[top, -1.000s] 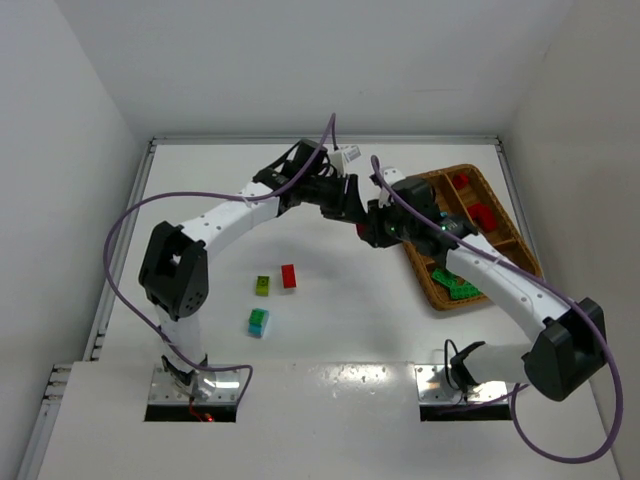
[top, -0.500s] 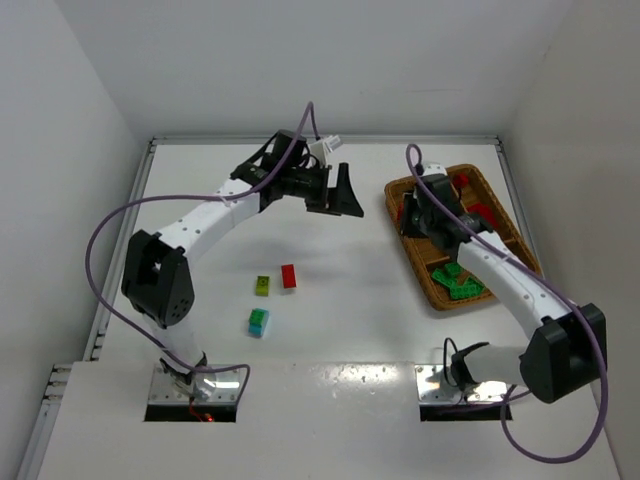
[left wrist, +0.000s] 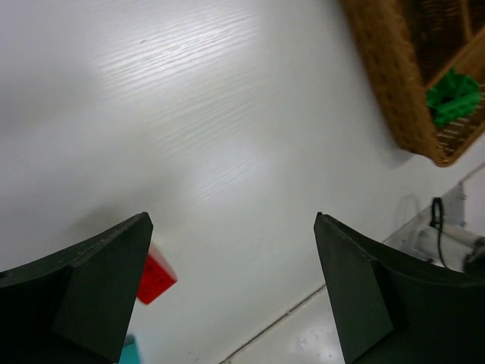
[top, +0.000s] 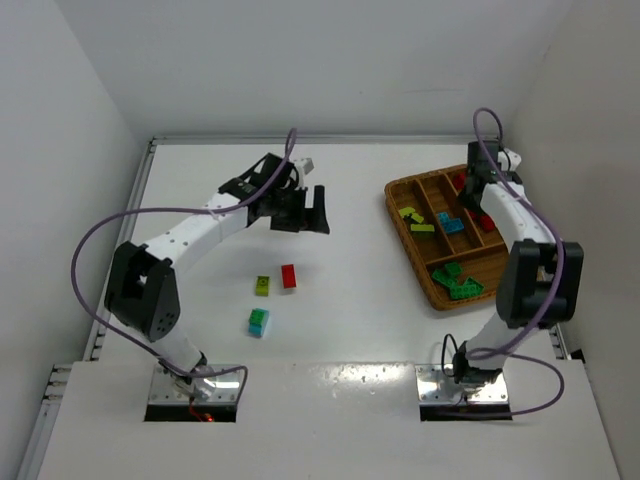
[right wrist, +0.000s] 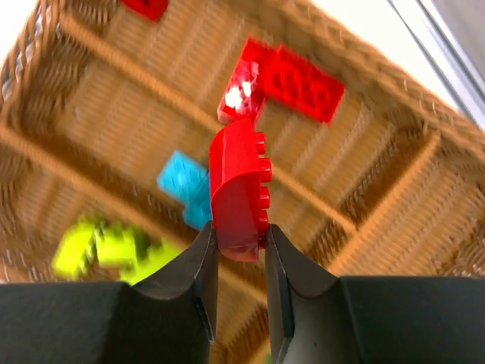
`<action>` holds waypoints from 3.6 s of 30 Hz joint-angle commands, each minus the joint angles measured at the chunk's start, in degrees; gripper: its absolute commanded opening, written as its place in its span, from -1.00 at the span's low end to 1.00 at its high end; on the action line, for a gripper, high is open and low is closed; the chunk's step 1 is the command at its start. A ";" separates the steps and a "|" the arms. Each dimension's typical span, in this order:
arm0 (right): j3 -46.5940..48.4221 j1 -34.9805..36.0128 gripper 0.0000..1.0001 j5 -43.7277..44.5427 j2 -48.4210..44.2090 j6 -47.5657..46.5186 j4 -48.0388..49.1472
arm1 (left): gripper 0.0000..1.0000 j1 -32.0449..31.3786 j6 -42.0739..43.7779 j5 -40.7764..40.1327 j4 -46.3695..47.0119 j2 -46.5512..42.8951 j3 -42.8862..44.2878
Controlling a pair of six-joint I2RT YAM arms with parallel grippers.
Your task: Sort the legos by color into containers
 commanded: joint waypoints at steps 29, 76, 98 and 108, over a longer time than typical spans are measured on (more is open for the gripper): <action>24.78 -1.97 0.33 0.18 15.06 -1.98 -4.37 | 0.92 -5.35 -4.47 -21.64 -9.13 -6.39 -14.05; 21.00 56.40 -0.45 -15.73 25.61 4.43 -0.50 | 0.91 37.01 -4.47 -7.50 -4.91 -25.63 -23.98; -5.56 25.64 -0.95 -85.14 -11.93 1.62 29.82 | 0.91 14.00 -1.67 50.16 27.35 -25.81 -22.48; -5.73 26.68 -0.97 -89.20 -12.98 3.90 33.42 | 0.79 9.32 3.08 56.84 27.35 -19.93 -18.44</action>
